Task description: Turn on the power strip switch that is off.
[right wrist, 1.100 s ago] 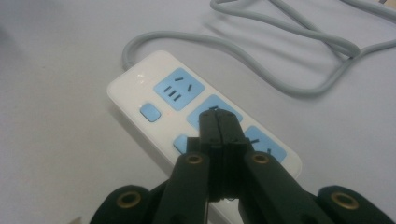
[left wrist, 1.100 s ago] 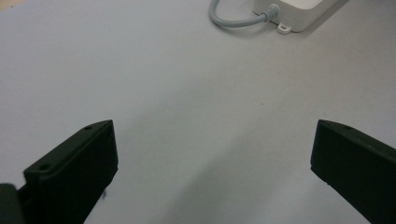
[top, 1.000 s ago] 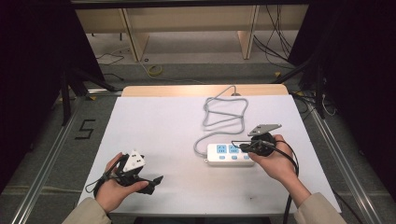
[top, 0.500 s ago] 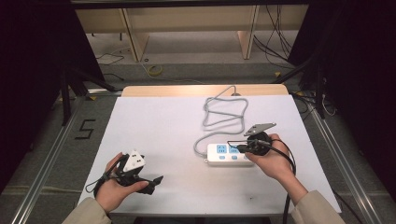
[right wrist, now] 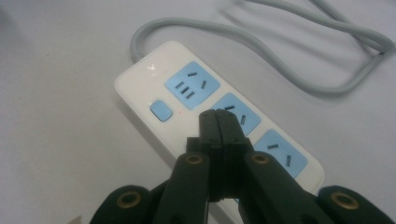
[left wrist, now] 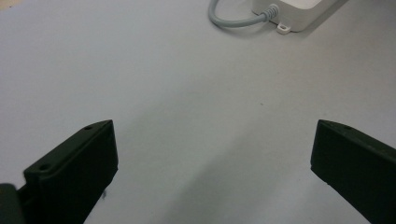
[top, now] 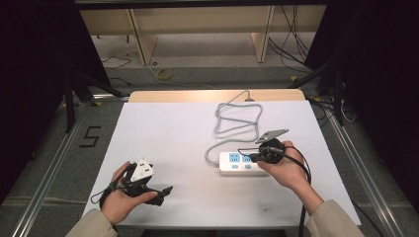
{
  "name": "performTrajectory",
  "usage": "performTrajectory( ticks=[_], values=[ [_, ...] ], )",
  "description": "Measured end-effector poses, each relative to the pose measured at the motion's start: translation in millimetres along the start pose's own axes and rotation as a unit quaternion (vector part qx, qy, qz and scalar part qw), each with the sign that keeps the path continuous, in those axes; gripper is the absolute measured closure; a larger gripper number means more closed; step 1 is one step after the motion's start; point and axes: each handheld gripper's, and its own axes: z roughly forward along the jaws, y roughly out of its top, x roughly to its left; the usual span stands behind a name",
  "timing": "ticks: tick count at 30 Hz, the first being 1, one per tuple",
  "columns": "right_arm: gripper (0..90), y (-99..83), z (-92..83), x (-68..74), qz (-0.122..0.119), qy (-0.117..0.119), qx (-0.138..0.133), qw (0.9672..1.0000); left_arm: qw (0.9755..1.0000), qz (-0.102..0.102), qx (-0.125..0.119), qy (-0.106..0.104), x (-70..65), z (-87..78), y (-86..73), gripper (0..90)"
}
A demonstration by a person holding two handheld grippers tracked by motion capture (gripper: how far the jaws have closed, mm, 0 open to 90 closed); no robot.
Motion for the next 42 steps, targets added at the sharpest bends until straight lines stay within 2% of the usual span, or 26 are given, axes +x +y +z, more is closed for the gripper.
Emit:
performTrajectory(
  ticks=[42],
  values=[
    [90.0,10.0,13.6,2.6,-0.002,0.007,0.051,0.9986,1.0000,0.001,0.001,0.000,-0.4,0.0,0.1,0.2]
  ],
)
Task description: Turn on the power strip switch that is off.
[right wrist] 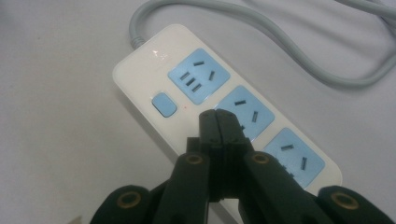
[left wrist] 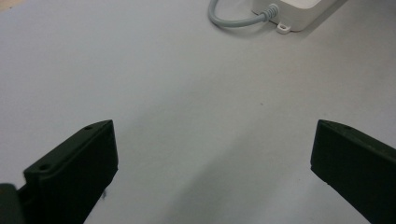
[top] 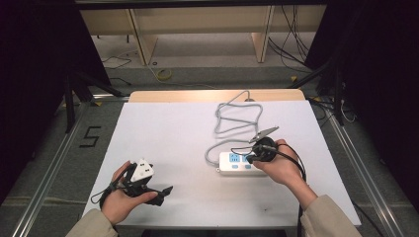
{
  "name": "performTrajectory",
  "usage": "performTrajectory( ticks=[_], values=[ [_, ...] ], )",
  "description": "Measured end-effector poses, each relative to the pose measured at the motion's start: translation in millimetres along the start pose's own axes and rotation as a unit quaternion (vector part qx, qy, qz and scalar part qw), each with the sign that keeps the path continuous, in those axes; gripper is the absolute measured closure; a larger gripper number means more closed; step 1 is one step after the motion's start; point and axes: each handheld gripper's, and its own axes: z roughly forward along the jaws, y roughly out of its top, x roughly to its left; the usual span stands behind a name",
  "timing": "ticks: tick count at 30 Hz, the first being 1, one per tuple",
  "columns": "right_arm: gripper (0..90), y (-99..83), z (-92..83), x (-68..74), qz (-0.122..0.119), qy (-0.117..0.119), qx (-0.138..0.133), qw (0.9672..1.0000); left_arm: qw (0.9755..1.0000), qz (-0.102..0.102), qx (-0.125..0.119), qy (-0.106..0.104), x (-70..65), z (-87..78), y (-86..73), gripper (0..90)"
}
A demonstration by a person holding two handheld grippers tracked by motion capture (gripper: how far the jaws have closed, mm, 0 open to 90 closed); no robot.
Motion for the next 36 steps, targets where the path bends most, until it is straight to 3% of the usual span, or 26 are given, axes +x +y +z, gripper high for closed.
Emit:
performTrajectory(
  ticks=[36],
  values=[
    [90.0,3.3,13.6,2.5,-0.005,0.004,0.035,0.9994,1.0000,0.000,-0.001,0.000,-0.1,0.2,-0.1,0.2]
  ],
)
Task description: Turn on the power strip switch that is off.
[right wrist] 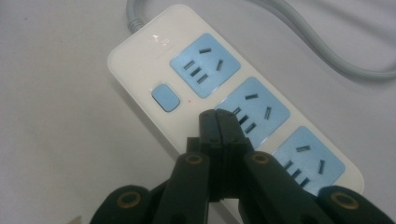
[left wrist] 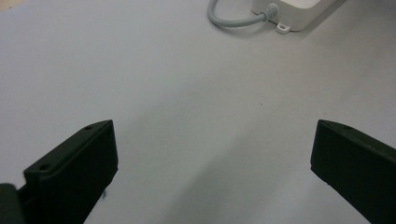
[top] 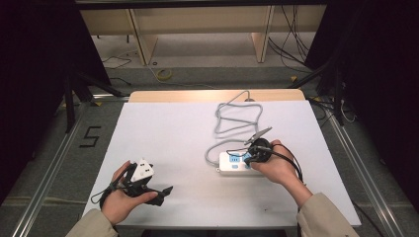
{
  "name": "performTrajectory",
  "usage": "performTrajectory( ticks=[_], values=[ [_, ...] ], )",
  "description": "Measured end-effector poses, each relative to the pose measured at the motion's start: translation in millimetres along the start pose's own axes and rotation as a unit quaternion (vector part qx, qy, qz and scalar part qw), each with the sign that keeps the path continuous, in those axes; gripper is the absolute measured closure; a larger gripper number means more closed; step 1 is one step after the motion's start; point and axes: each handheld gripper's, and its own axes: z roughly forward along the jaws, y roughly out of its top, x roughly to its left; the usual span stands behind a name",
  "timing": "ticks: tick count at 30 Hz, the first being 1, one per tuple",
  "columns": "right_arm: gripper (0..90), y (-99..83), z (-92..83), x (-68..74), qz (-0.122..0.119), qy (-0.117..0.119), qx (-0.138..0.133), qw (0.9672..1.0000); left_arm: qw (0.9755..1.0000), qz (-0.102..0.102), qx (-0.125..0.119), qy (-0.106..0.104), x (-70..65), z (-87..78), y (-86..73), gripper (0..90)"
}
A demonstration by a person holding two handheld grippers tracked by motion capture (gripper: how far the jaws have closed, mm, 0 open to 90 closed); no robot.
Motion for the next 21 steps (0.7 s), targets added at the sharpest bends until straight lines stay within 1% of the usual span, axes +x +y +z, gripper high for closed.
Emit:
performTrajectory(
  ticks=[6,13,21],
  values=[
    [90.0,0.2,1.8,-1.0,-0.005,-0.003,0.004,1.0000,1.0000,0.000,0.000,0.000,-0.3,0.1,0.1,0.2],
    [90.0,0.8,3.3,0.0,-0.004,-0.004,0.010,0.9999,1.0000,-0.001,0.001,-0.001,0.0,-0.1,0.1,0.2],
    [90.0,2.1,4.7,1.9,-0.008,-0.010,0.017,0.9998,1.0000,-0.002,0.000,0.000,-0.2,0.2,0.1,0.2]
  ],
)
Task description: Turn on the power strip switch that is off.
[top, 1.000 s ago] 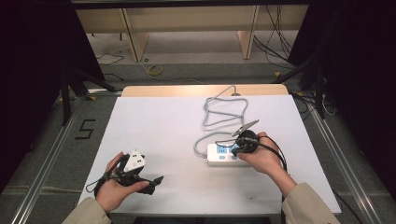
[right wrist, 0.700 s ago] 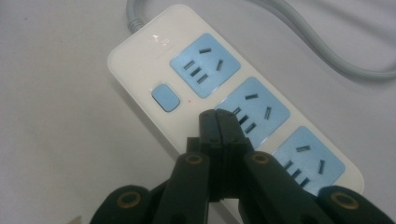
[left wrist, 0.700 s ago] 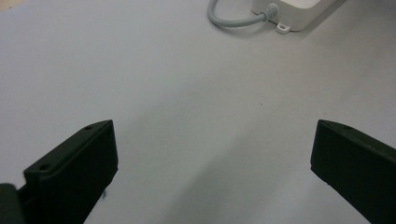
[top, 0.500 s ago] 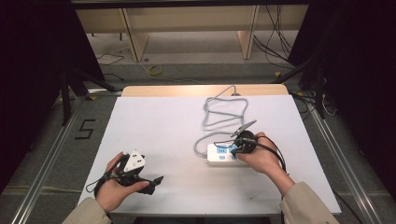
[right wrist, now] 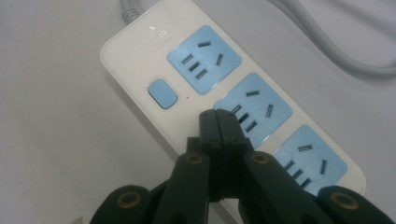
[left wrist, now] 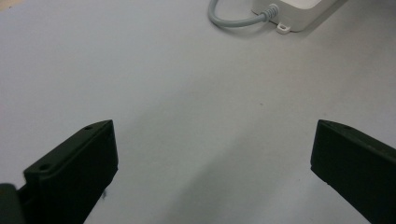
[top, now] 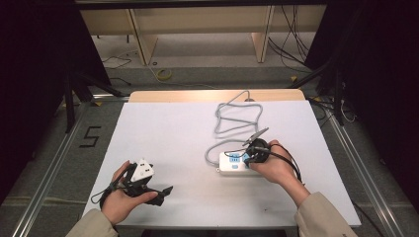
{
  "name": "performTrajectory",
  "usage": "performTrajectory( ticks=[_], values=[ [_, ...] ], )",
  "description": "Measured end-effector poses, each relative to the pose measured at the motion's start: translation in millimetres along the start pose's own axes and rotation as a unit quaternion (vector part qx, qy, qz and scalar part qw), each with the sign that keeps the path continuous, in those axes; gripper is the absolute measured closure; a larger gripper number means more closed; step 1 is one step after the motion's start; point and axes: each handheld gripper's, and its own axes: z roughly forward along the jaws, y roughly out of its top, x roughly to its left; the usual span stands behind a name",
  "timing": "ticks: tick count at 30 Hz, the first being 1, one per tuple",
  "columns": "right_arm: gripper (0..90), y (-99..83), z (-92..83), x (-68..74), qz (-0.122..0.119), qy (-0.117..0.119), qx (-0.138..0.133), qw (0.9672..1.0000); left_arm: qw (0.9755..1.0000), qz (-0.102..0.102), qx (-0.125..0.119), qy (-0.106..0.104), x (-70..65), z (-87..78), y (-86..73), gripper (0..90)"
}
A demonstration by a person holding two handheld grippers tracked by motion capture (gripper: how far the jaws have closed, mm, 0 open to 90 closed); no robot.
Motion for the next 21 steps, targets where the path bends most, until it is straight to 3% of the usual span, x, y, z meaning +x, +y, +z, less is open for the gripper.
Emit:
performTrajectory(
  ticks=[21],
  values=[
    [90.0,1.5,2.0,1.9,0.006,0.001,0.005,1.0000,1.0000,0.000,0.000,0.000,-0.3,0.6,-0.1,0.2]
  ],
)
